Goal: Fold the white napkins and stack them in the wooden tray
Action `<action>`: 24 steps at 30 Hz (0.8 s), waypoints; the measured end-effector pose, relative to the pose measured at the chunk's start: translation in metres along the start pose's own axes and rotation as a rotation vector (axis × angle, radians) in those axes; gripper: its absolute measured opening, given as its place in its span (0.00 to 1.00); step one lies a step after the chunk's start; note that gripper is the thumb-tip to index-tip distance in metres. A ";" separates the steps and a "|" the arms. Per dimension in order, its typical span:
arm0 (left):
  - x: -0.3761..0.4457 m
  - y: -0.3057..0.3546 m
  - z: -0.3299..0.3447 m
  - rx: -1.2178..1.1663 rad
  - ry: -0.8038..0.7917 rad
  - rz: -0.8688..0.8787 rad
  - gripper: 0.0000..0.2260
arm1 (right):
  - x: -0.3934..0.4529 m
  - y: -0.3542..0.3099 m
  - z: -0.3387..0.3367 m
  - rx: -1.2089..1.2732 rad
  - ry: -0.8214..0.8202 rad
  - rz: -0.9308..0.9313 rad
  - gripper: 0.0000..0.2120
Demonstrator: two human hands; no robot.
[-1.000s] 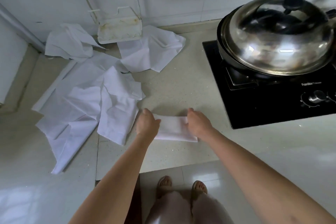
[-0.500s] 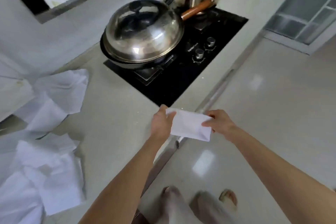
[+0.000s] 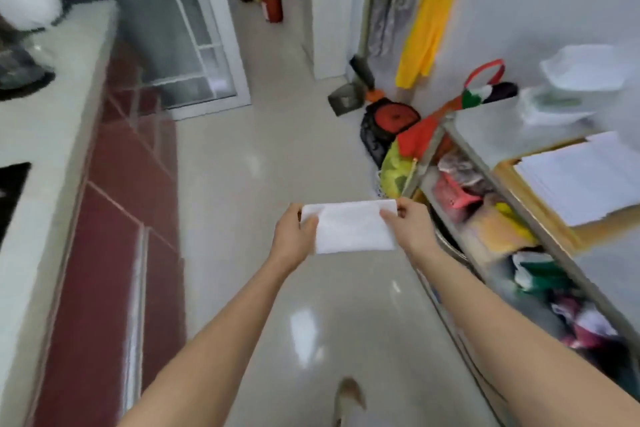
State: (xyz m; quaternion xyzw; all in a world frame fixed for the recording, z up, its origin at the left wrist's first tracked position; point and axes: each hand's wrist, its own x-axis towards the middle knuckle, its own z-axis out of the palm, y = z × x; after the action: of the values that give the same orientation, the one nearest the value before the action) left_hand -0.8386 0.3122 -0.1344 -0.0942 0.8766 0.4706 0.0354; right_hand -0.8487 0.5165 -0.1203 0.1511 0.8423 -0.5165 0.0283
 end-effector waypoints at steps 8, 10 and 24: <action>0.093 0.147 0.189 0.028 -0.388 0.255 0.05 | 0.067 0.086 -0.171 0.005 0.466 0.290 0.09; 0.112 0.172 0.230 0.066 -0.471 0.307 0.05 | 0.078 0.105 -0.195 0.028 0.558 0.368 0.08; 0.202 0.335 0.428 0.245 -0.933 0.737 0.10 | 0.152 0.145 -0.305 0.191 1.164 0.654 0.09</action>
State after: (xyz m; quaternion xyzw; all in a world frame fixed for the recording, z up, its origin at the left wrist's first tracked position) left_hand -1.1148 0.8219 -0.1279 0.4367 0.7912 0.3392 0.2614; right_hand -0.9194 0.8793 -0.1342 0.6541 0.5815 -0.3880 -0.2888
